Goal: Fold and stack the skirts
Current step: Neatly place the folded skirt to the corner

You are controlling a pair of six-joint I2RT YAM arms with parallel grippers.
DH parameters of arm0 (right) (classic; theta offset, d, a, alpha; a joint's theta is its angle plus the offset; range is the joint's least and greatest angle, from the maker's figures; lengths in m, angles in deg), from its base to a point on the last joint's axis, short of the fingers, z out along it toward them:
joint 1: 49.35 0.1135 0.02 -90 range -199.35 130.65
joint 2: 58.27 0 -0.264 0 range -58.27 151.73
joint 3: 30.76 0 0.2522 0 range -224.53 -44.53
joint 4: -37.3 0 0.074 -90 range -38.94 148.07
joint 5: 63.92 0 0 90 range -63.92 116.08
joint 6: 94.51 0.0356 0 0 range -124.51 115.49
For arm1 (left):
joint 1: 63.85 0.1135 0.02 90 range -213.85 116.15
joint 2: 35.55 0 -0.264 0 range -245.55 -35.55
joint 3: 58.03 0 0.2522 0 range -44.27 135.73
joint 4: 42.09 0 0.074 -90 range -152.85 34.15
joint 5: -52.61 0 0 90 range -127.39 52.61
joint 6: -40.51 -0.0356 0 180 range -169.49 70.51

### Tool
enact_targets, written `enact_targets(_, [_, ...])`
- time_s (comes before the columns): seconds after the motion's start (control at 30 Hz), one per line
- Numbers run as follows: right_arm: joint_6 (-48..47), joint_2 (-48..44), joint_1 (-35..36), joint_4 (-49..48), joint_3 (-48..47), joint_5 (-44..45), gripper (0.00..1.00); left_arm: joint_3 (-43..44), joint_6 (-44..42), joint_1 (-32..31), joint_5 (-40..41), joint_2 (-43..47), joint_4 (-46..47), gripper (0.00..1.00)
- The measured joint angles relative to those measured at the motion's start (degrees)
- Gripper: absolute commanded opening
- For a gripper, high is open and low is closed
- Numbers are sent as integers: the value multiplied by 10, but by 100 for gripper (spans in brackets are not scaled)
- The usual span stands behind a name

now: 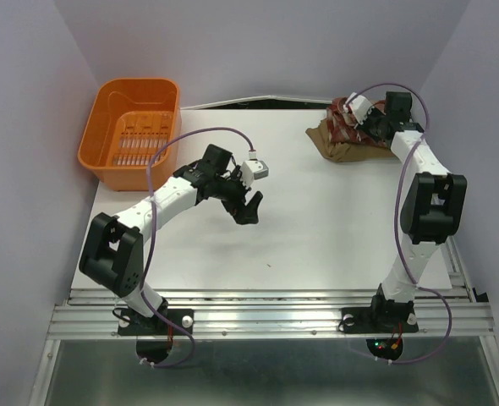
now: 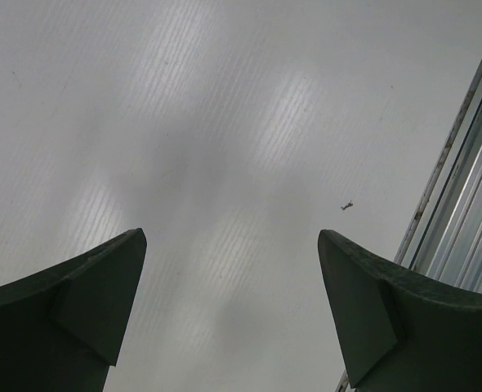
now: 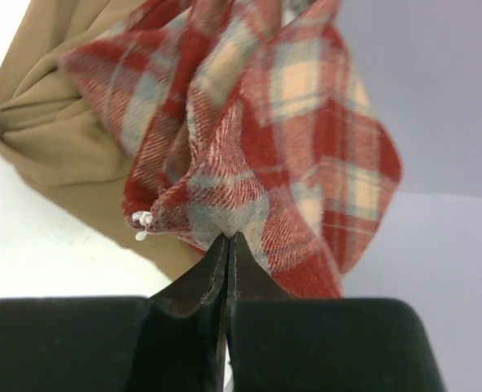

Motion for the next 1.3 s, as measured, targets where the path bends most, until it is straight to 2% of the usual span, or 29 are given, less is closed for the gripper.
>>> enact_targets(0.07, [4,0,-3,-4,-12,-2,2,0,0,0,0,-2,0,99])
enact_targets(0.17, [-3,0,-5,-3,-23,-14,49,0,-1,0,0,-6,-1,99])
enact_targets(0.2, [-11,0,-5,0,-23,-20,71,0,-2,0,0,-7,-1,99])
enact_targets(0.27, [-31,-3,-6,7,-20,-34,79,0,-3,0,0,-8,-1,99])
enact_targets(0.5, [-95,-25,-5,47,19,-55,79,0,-4,0,-1,-14,-2,99])
enact_targets(0.73, [-132,-25,6,38,55,-50,78,0,-4,0,-4,-21,-3,99])
enact_targets(0.83, [-135,-25,14,22,62,-42,72,0,-4,0,-4,-26,-3,99])
enact_targets(0.93, [-136,-24,20,-13,67,-31,55,0,-4,0,-4,-28,-3,99])
enact_targets(0.97, [-134,-24,20,-26,70,-26,45,0,-4,0,-4,-28,-4,99])
enact_targets(1.03, [-134,-24,21,-45,74,-22,32,0,-4,0,-4,-29,-4,99])
enact_targets(1.07, [-131,-23,22,-62,79,-17,19,0,-4,0,-4,-29,-4,99])
enact_targets(1.1, [-129,-23,22,-71,81,-13,13,0,-4,0,-4,-29,-5,99])
enact_targets(1.2, [-124,-23,22,-89,81,-6,1,0,-4,0,-4,-30,-4,99])
enact_targets(1.3, [-118,-23,22,-103,81,-2,1,0,-4,0,-4,-32,-5,99])
